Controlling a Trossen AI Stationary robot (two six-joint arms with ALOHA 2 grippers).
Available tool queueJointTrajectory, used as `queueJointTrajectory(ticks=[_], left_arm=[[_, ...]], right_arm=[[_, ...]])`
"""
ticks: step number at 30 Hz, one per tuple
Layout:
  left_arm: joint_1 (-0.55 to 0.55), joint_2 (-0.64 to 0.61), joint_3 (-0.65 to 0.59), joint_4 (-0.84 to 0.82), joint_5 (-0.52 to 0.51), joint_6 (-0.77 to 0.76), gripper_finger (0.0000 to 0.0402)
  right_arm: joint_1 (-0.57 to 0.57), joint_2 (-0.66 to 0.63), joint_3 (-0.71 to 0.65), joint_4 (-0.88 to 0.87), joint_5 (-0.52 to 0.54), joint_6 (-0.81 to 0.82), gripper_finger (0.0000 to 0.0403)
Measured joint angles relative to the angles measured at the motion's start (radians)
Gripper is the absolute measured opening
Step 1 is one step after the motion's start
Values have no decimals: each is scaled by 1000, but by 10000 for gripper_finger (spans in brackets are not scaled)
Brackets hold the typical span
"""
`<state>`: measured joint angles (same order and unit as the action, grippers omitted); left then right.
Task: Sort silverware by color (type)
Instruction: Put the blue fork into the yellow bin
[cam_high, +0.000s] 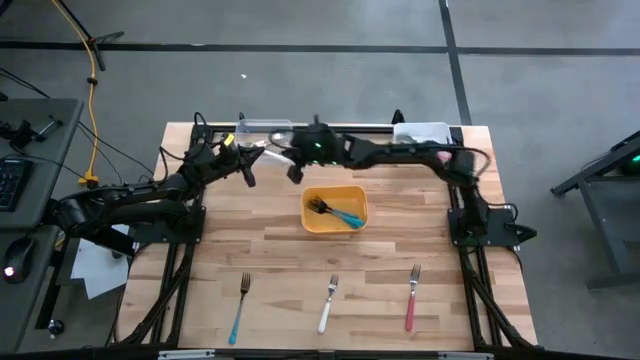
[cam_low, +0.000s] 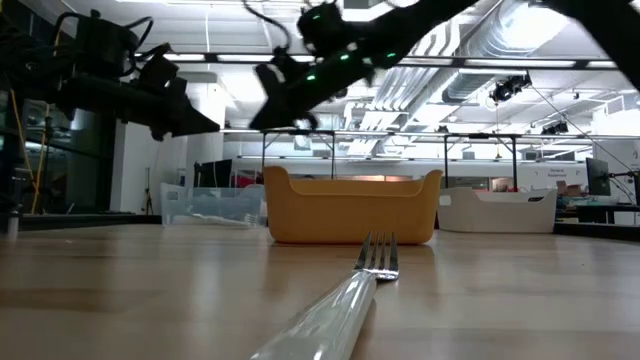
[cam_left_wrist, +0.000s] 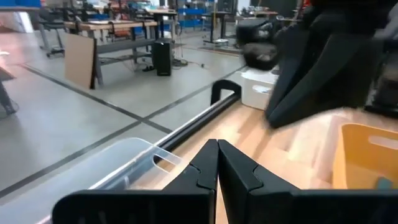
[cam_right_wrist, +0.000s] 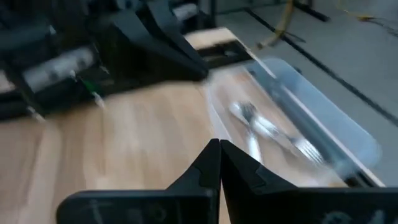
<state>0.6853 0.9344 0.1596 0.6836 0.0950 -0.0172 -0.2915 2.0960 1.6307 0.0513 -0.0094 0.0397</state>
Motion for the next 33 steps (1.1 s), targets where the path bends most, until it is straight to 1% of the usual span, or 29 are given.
queueJointTrajectory(ticks=[5,8,12,15,17,20,22,24,26,28,30,33], left_arm=[[-5,1,0,-9,75,-17,0],[-22,1,0,-8,94,-22,0],[-59,1,0,-7,106,-6,0],[-98,1,11,-31,114,-8,0],[-130,1,36,-85,115,-10,0],[-190,1,70,-170,105,-16,0],[-238,1,81,-181,82,-21,0],[-288,1,93,-188,44,-24,0],[-337,1,108,-223,9,-30,0],[-389,1,136,-297,-32,-46,0],[-447,1,175,-403,-88,-72,1],[-546,1,243,-587,-171,-121,1]], right_arm=[[76,-218,-258,16,157,41,0],[141,-359,-369,-14,224,87,0],[224,-499,-490,-105,305,145,0],[281,-610,-582,-98,351,150,0],[306,-664,-686,-22,347,103,0],[313,-736,-876,231,305,58,0],[306,-771,-984,387,283,49,0],[298,-788,-1072,478,279,39,0],[294,-805,-1131,557,282,33,0],[292,-816,-1170,628,291,32,0],[300,-814,-1197,673,295,31,0],[323,-814,-1207,689,296,7,0]])
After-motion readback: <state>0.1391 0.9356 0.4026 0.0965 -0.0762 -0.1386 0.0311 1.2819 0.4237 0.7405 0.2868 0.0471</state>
